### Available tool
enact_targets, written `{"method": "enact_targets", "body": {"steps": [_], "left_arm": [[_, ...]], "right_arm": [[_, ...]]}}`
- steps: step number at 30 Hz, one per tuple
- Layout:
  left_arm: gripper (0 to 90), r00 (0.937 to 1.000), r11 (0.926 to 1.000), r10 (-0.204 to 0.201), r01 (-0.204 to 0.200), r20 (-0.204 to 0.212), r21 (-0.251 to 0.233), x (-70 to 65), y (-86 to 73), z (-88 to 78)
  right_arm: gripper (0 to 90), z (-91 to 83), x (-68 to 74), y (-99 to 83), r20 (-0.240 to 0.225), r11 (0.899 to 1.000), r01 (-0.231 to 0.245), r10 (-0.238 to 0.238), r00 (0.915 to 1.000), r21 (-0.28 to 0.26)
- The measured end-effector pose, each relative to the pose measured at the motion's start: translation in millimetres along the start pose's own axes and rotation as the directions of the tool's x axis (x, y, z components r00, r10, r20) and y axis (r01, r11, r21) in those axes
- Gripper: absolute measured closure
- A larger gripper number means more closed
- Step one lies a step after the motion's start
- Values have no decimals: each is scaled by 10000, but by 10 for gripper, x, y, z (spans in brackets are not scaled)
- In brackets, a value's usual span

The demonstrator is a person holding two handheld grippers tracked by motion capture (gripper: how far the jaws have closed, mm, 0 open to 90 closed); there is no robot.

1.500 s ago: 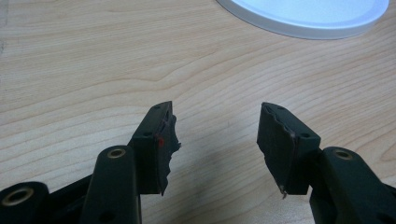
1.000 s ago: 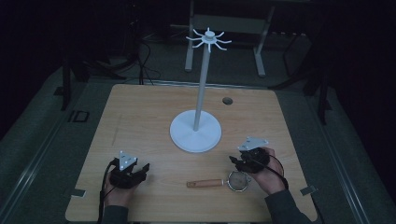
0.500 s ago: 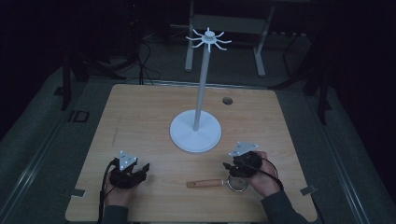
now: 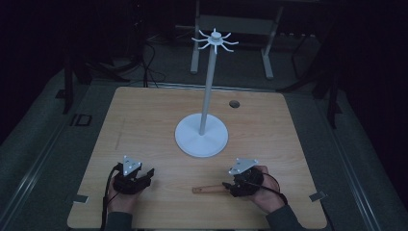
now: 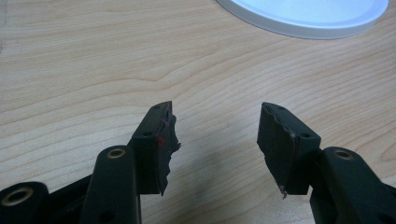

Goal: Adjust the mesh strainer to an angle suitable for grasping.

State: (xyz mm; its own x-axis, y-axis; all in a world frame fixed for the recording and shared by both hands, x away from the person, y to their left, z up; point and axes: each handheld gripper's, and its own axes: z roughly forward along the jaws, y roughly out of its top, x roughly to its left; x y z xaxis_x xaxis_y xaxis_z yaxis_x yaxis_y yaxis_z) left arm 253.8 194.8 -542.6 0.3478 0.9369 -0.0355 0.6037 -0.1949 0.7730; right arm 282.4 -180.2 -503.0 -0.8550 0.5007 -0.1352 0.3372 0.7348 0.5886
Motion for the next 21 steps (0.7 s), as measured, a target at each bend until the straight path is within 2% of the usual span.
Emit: {"method": "enact_targets", "body": {"steps": [15,21], "left_arm": [[461,10000,10000,-3,3,-5,-1,3,1,0],[461,10000,10000,-2,2,-16,-3,6,2,-4]], "right_arm": [[367,118,150,-18,-682,9988,438,-422,9968,231],[431,242,222,26,-822,9928,965,-906,9925,709]]}}
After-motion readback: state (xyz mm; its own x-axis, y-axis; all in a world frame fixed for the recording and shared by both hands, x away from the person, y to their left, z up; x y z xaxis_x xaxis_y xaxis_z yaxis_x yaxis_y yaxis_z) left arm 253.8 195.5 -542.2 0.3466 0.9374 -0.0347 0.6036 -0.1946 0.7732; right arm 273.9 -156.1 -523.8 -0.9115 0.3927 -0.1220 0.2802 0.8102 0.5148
